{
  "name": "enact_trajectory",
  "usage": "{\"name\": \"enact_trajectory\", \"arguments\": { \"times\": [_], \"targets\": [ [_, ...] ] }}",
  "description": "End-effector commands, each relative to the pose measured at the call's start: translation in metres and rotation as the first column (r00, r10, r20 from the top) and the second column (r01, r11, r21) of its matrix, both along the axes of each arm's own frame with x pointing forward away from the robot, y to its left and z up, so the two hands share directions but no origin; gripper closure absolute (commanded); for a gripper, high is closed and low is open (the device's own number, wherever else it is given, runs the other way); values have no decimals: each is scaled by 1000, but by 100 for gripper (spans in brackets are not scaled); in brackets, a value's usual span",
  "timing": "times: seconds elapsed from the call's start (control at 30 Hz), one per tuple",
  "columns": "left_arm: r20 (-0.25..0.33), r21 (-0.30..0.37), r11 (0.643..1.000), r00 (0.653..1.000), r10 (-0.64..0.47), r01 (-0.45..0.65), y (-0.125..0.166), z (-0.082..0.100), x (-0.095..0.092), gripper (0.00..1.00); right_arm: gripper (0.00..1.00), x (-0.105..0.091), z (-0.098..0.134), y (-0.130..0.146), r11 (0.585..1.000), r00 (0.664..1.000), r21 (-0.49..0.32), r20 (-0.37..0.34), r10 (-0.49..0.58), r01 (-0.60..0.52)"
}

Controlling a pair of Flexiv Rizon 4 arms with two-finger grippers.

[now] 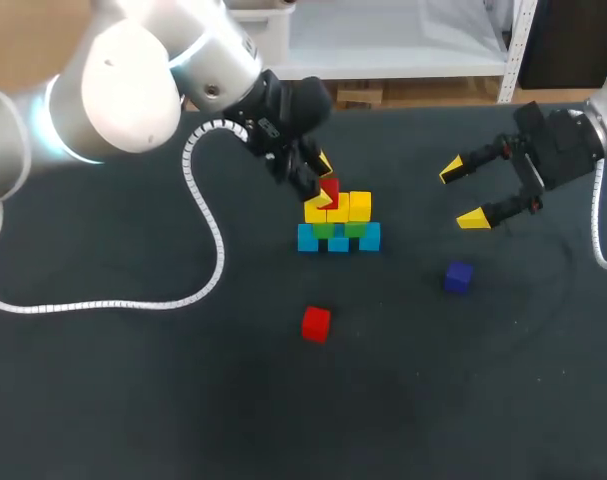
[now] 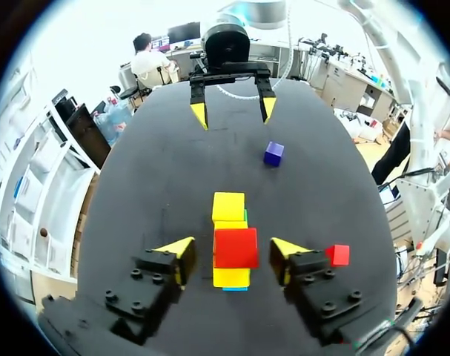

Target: Place the blue cubes, place green cubes on the blue cubes, place the yellow cubes on the green cubes, then place the red cubes on the yellow cubes, and place purple cube on the red cubes.

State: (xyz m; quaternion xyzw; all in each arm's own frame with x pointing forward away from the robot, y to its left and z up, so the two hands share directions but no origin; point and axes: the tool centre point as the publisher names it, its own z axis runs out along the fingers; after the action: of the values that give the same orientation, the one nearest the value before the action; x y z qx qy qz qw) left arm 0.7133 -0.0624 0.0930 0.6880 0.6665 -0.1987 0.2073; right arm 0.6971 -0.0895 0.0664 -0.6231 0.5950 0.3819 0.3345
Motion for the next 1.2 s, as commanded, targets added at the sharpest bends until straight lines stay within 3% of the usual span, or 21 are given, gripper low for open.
{"name": "enact_trajectory", "arguments": {
  "times": [0.03, 0.33, 0.63, 0.77, 1.2],
  "targets": [
    [28, -33, 999, 1000, -11, 12, 6, 7, -2, 0, 0, 0, 0, 0, 1000, 1000, 1, 0, 0, 0],
    [78, -71, 996, 996, -44, 49, 33, 32, -9, 0, 0, 0, 0, 0, 1000, 1000, 1, 0, 0, 0],
    [129, -127, 989, 990, -64, 81, 79, 46, -20, 0, 0, 0, 0, 0, 1000, 1000, 1, 0, 0, 0],
    [138, -162, 984, 989, -47, 70, 103, 46, -24, 0, 0, 0, 0, 0, 1000, 1000, 1, 0, 0, 0],
    [157, -155, 980, 983, -100, 124, 147, 35, -25, 0, 0, 0, 0, 0, 1000, 1000, 1, 0, 0, 0]
  ]
}}
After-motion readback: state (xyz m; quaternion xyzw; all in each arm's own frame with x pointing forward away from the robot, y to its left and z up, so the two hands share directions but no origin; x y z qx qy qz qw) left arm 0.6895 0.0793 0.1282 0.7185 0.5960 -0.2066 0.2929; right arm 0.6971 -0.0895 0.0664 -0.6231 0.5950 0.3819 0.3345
